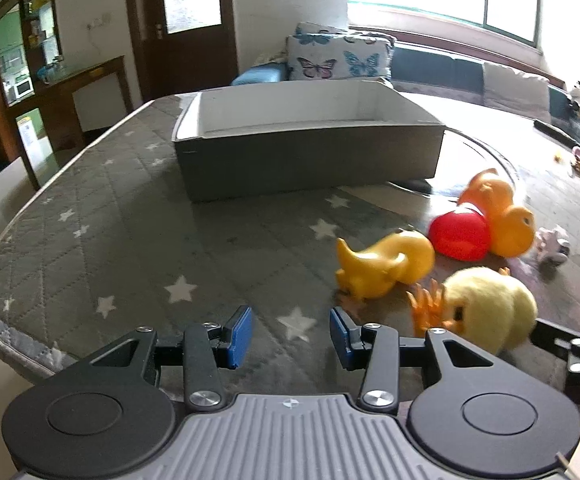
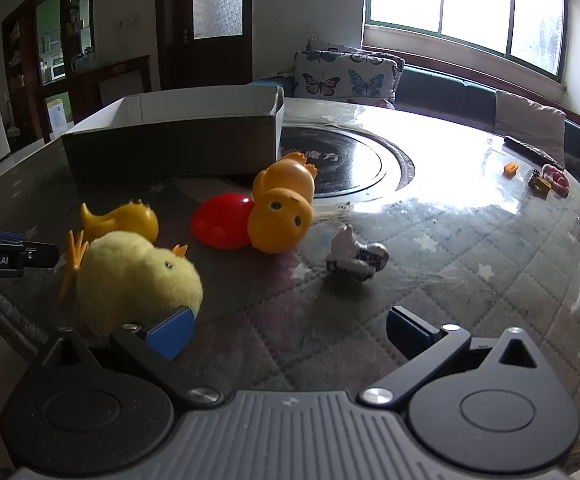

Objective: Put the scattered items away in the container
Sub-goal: 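Move the left tool toward the yellow plush chick, fingers open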

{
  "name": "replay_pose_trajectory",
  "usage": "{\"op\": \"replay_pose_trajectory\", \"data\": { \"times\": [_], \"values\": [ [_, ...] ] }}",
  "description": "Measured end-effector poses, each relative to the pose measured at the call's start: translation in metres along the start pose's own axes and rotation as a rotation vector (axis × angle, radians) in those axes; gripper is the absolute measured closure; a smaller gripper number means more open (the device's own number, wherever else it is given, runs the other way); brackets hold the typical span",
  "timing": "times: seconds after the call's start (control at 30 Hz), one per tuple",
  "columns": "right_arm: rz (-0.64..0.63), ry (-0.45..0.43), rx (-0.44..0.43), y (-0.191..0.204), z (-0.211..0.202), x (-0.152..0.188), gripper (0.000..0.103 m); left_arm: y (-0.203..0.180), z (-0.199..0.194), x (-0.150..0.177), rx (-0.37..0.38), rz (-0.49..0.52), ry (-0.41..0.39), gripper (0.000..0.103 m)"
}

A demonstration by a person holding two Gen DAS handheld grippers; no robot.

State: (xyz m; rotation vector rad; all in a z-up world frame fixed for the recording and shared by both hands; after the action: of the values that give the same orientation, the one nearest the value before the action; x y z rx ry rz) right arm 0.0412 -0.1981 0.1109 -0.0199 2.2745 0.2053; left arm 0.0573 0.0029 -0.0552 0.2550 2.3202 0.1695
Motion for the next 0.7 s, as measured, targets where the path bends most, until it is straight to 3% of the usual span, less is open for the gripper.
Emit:
{"op": "replay_pose_trajectory", "data": {
  "times": [0.7],
  "values": [
    [-0.03, 0.05, -0.012, 0.012, -0.01, 0.024, 0.0, -0.035, -0.015, 0.018, 0.095, 0.071, 0.03, 0.058]
  ]
}}
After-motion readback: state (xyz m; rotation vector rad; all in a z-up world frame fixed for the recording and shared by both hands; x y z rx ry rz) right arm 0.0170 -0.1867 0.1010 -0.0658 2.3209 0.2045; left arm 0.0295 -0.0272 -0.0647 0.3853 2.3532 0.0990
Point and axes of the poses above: each gripper's, at about its wrist camera, not at the fingertips, and z roughly the way its jaws point, y to its left, x to its underside, the point moved 8 cm from there along z, roughly the way its jaws point, and after that the axes turned 11 degrees about z, right-handed, at the moved point
